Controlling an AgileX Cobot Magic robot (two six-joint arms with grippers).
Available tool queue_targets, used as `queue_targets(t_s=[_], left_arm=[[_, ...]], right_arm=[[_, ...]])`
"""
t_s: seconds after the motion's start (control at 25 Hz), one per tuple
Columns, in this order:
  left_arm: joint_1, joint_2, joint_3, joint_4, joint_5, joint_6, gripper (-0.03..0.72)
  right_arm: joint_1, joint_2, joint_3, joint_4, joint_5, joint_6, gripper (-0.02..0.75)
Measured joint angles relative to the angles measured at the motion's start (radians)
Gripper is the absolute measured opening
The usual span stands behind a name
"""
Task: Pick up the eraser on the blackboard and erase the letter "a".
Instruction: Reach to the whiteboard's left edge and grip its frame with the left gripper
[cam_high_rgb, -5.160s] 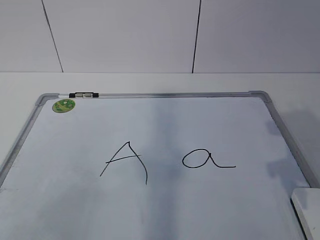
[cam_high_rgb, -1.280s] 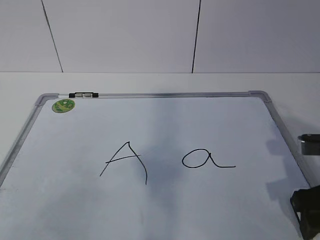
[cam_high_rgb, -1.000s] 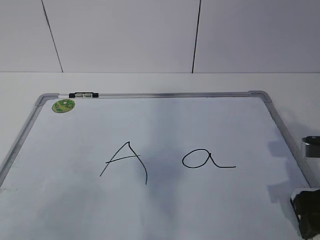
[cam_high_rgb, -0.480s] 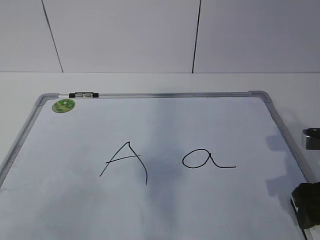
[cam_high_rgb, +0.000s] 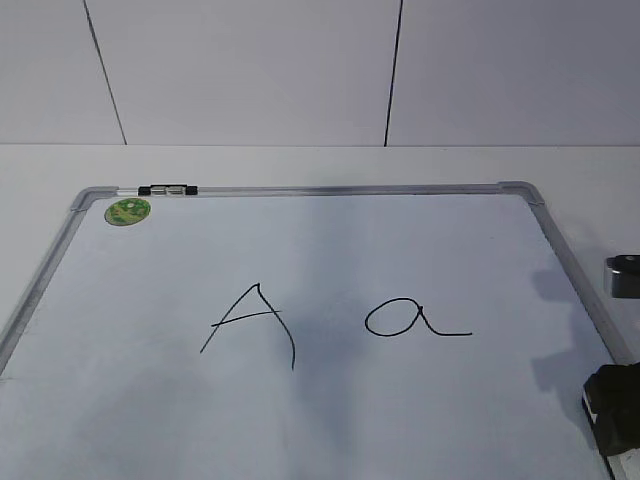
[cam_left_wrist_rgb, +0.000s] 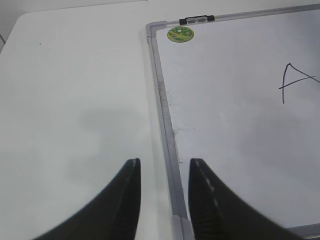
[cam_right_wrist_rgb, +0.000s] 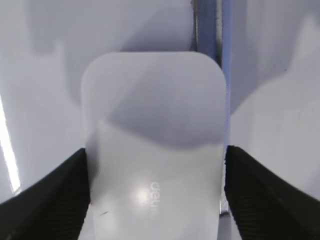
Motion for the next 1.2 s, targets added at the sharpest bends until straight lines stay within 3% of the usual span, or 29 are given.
queue_targets(t_s=[0.84,1.2], left_arm=[[0.0,0.0,0.0,0.0,0.0,0.0,0.245],[0.0,0.0,0.0,0.0,0.0,0.0,0.245]], right_arm=[[0.0,0.041,0.0,-0.002,-0.022,0.0,0.596],[0.0,0.041,0.0,-0.002,-0.024,-0.006,0.549]])
